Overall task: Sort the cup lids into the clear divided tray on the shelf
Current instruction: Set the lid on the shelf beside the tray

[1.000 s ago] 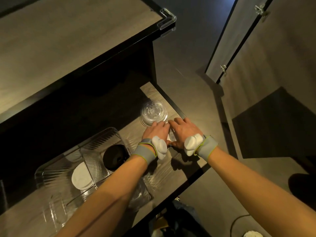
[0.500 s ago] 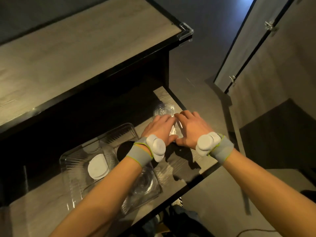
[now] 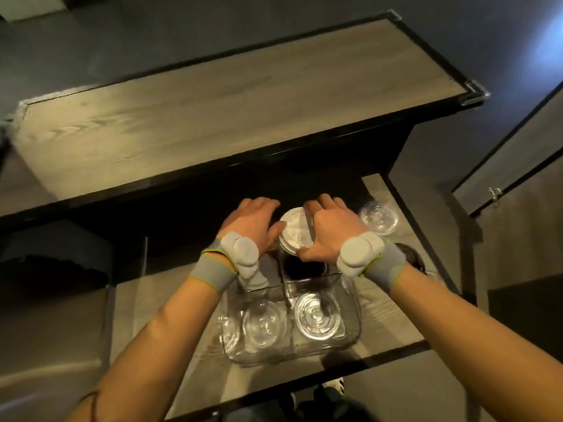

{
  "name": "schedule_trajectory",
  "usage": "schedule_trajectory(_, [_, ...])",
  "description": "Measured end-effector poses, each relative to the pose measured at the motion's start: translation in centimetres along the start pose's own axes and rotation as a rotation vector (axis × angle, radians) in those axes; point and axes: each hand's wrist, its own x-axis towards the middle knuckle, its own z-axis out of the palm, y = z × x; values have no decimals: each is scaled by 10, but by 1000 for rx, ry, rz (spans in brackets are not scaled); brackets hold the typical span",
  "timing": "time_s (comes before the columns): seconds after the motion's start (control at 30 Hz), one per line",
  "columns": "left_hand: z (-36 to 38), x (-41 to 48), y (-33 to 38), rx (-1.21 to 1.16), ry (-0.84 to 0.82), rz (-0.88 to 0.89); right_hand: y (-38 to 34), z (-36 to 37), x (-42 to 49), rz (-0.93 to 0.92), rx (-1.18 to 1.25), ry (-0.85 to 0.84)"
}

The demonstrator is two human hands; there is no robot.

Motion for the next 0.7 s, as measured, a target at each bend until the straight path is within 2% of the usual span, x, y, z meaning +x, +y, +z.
schedule_trajectory(0.1, [-4, -10, -43, 84, -19, -209, -34, 14, 8, -81, 14, -58])
schedule_trajectory(0.17, [-3, -19, -66, 97, -43, -261, -58, 27, 16, -130, 1, -108])
schedule_trajectory(0.37, [5, -31, -94, 13, -82, -237, -96, 70, 43, -79, -106, -294])
schedule_trajectory(0.5, [7, -28, -98, 14, -64, -217, -105, 90, 67, 64, -136, -433])
schedule_trajectory(0.6, [7, -28, -102, 9, -68, -206, -110, 103, 82, 77, -201, -531])
schedule_trajectory(0.7, [8, -28, -104, 16, -61, -188, -114, 109, 89, 102, -135, -601])
